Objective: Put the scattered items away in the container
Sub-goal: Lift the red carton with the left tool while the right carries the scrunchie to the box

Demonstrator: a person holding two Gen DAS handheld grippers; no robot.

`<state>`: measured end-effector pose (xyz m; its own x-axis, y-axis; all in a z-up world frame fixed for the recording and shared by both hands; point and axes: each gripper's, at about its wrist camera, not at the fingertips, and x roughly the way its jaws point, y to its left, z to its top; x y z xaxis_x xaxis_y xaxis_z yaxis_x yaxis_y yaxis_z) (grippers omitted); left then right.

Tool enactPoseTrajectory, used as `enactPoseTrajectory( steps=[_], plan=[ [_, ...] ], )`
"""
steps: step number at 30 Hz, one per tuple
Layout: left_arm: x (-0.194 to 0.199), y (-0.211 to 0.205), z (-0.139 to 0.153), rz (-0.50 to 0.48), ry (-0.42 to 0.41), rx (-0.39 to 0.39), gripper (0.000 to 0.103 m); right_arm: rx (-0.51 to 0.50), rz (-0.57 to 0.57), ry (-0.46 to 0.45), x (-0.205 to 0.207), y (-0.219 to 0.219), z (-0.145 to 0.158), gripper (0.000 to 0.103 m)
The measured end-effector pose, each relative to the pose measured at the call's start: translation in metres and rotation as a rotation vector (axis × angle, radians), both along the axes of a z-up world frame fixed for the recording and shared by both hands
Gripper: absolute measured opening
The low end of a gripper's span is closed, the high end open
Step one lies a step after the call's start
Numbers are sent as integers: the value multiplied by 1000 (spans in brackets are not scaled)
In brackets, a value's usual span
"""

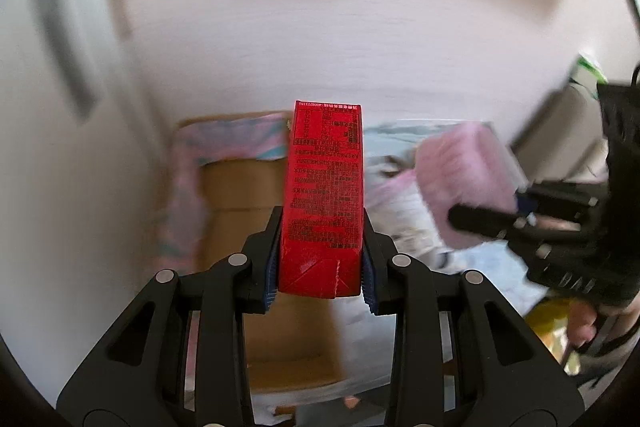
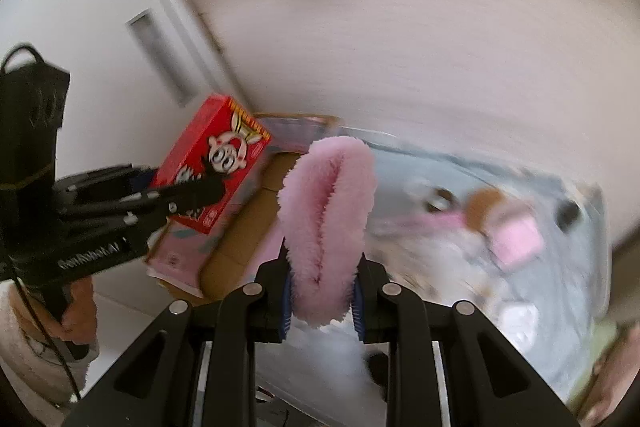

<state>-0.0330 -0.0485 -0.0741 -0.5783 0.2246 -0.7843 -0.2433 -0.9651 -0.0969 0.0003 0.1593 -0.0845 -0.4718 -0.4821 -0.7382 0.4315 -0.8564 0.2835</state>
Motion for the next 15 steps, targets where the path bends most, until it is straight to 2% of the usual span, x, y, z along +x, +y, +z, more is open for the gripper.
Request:
enactPoseTrajectory(
  steps=[3,6,8,11,15],
  plan=[
    [3,-34,-15,69,-39,7,29,10,91,0,-17,-41,-4,22],
    [1,-58,-45,133,-119,14,29,0,155,-15,-37,-80,-21,22],
    [-3,-68,-71,160,-188,38,29,-29,181,-62,-52,-102,-35,22],
    [-6,-72,-95,171,-230,56,29,28,191,-118,-72,-134,-62,22],
    [-3,-74,-110,181,-254,77,29,99,168,-213,-96,-152,-96,22]
  ],
)
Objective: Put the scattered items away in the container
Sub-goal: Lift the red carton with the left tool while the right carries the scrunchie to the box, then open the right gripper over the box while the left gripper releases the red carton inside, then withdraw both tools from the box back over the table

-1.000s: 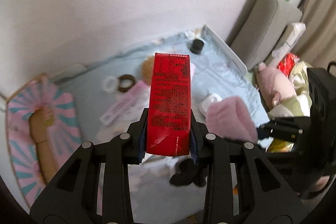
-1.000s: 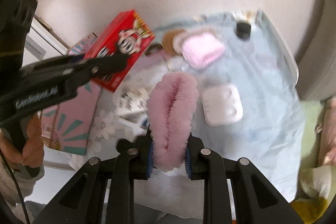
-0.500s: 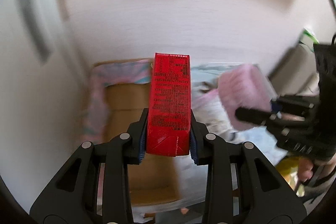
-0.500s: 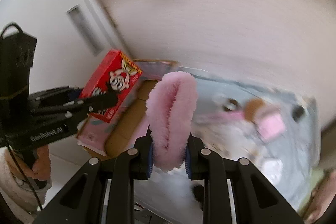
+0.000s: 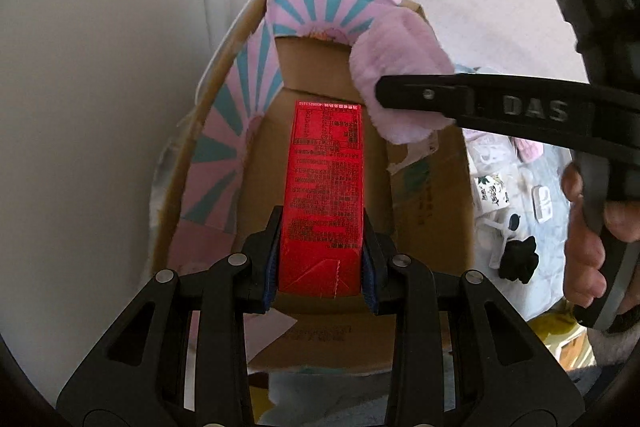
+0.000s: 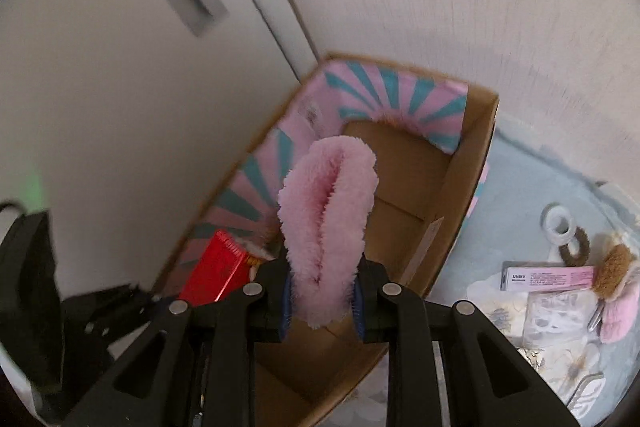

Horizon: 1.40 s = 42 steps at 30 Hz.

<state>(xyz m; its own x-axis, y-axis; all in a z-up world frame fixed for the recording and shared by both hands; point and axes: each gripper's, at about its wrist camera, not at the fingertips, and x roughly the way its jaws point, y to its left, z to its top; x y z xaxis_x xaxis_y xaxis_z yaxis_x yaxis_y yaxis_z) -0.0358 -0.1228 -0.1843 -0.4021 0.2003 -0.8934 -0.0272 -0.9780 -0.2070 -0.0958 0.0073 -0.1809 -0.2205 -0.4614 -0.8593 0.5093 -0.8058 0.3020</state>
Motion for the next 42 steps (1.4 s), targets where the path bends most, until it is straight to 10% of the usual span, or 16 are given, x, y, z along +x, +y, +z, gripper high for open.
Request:
enactPoseTrajectory(
  steps=[7,9,11,23,42],
  plan=[
    [-6,-7,-7,9,-21,5,32,66,42,-23,-12,-12,-21,23],
    [-10,-6,-8,15,-60,49,81,106,37,-16,-13,-14,-25,31],
    [-9,-8,-6,27,-56,114,97,154,28,0,-13,-15,-28,54],
    [20,-9,17,16,26,74,97,-89,-116,-45,2,37,-5,63],
    [22,11,44,-72,77,75,97,-92,-186,46,35,74,35,63]
  ],
)
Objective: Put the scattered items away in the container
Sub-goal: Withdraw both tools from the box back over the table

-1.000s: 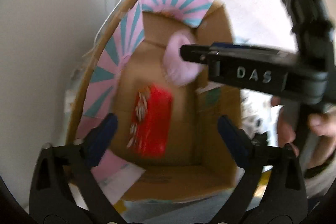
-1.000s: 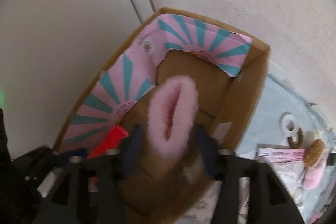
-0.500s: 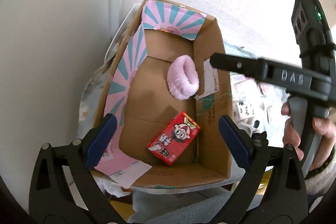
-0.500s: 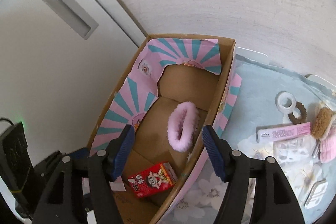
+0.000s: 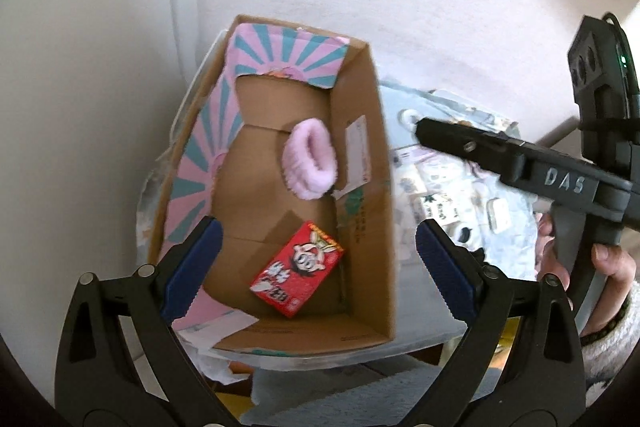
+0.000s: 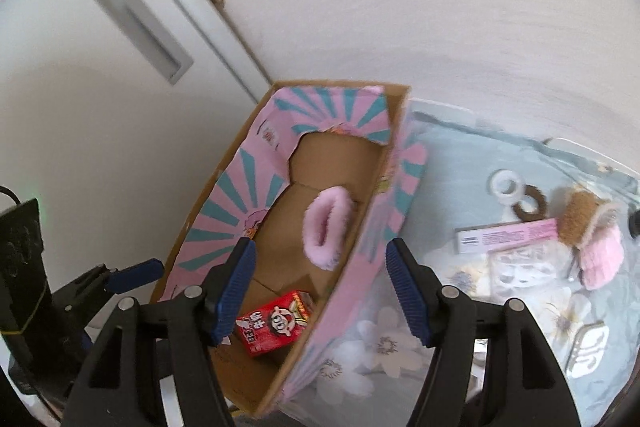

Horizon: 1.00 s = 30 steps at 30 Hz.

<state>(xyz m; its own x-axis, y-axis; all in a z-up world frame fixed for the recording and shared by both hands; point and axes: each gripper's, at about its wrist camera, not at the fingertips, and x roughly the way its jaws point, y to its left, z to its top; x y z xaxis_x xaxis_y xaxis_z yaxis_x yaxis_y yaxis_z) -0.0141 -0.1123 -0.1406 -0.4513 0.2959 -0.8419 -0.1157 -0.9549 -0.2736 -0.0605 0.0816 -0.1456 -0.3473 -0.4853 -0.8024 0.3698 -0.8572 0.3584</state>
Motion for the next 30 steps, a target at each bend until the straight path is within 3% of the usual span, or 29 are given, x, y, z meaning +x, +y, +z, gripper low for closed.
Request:
enactPoseTrajectory(
  steps=[7,12,19,24,30],
  plan=[
    [1,32,27,-91,64,-28,97,65,-148,105,9,84,32,63],
    [4,68,30,-180,62,-44,97,129,-283,108,26,153,35,63],
    [14,138,7,-352,16,-65,97,101,-425,43,58,219,11,63],
    [21,175,-20,-445,-33,-19,97,99,-458,3,73,244,-8,63],
    [29,212,-45,-515,-47,-36,97,150,-452,-41,81,265,-28,63]
  ],
)
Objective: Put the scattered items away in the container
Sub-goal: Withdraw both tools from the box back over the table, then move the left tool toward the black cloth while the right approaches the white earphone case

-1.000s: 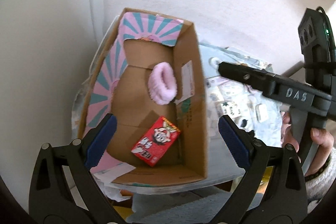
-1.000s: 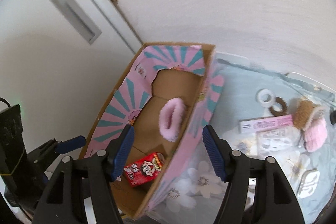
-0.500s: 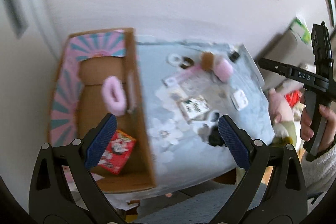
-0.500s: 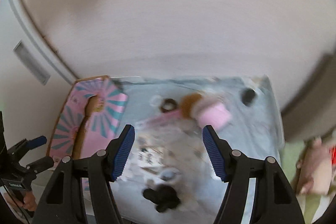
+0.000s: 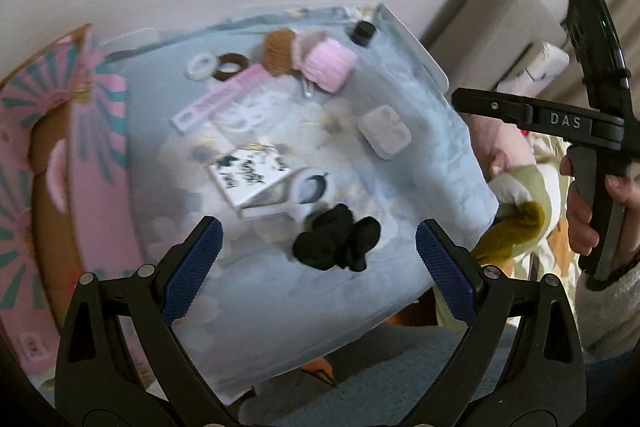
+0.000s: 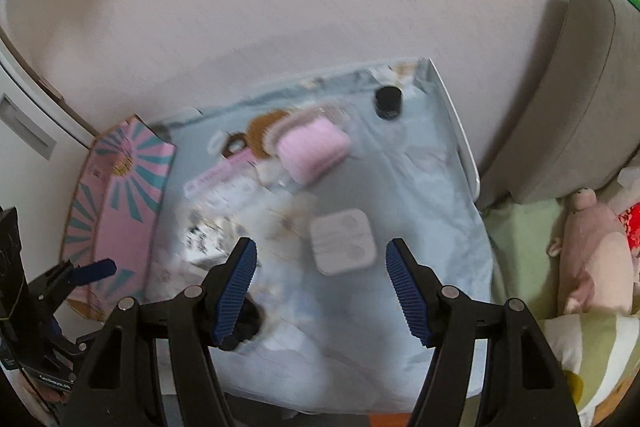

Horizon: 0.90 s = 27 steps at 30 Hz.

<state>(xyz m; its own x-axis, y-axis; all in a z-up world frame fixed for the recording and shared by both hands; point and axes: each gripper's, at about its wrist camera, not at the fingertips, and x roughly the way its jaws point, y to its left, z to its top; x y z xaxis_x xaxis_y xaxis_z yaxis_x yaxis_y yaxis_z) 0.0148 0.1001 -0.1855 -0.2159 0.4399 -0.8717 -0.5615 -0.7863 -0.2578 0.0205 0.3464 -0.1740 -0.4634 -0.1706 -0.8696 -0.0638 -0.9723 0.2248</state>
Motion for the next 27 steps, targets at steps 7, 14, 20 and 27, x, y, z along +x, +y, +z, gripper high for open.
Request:
enactPoseTrajectory(
  steps=[7,14,20,27],
  plan=[
    [5,22,-30,6,-37,-33,97,-13,35,-67,-5,13,-27,63],
    [13,39,-50,1,9,-123,97,11,88,-113,-13,17,-51,63],
    [20,50,-63,-6,71,-200,97,2,154,-135,-22,11,-68,63],
    [24,58,-80,-21,103,-272,97,30,218,-162,-35,-5,-86,63]
  ],
)
